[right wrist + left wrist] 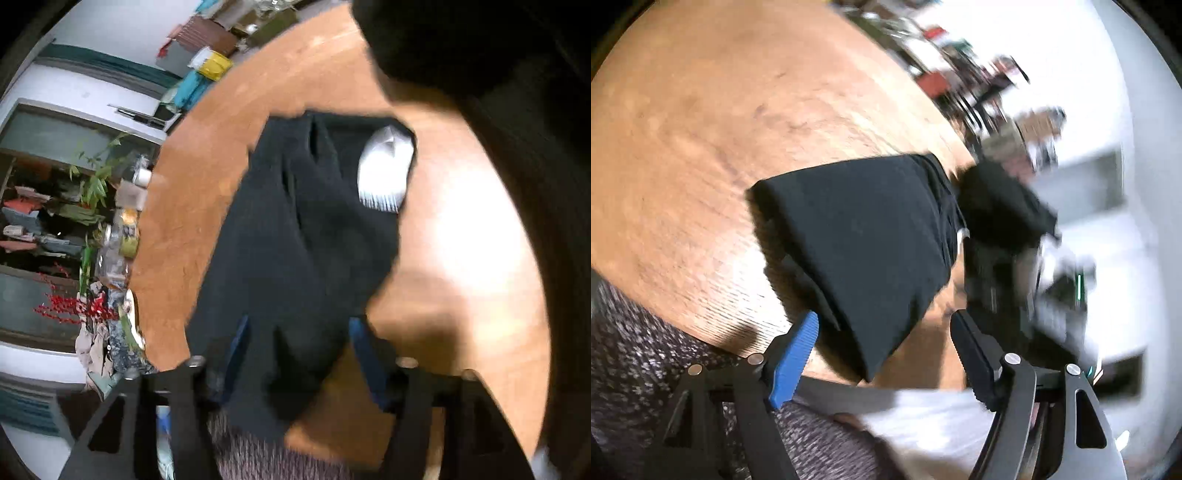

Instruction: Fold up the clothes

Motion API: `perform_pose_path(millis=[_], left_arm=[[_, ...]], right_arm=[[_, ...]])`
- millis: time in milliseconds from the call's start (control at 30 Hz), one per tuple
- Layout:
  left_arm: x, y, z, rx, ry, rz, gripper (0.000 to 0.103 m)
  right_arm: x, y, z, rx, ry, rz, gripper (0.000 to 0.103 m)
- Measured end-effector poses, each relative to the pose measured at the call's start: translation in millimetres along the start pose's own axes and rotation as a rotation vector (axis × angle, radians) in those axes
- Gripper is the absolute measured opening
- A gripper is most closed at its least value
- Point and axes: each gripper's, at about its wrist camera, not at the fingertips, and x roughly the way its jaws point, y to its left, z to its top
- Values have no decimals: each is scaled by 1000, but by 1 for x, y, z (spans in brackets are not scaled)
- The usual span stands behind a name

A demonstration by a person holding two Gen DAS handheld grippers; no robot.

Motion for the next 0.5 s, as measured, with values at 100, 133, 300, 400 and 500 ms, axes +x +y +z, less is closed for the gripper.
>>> perform_pose_path(millis=[100, 133, 300, 400, 500], left_arm=[[-7, 16, -5, -118, -45, -21, 75], [-11, 18, -6, -140, -60, -33, 75], [-21, 21, -12, -187, -108, -91, 75], [-16, 25, -4, -194, -121, -121, 75], [-13, 27, -1, -225, -113, -163, 75]], right_arm=[[3, 4, -37, 39, 31, 28, 63], [6, 7, -46, 46, 37, 30, 63], [50, 14, -73, 116, 188, 94, 61], [66, 11, -80, 185, 221, 140, 58], [67, 3, -80, 239, 200, 178, 54]])
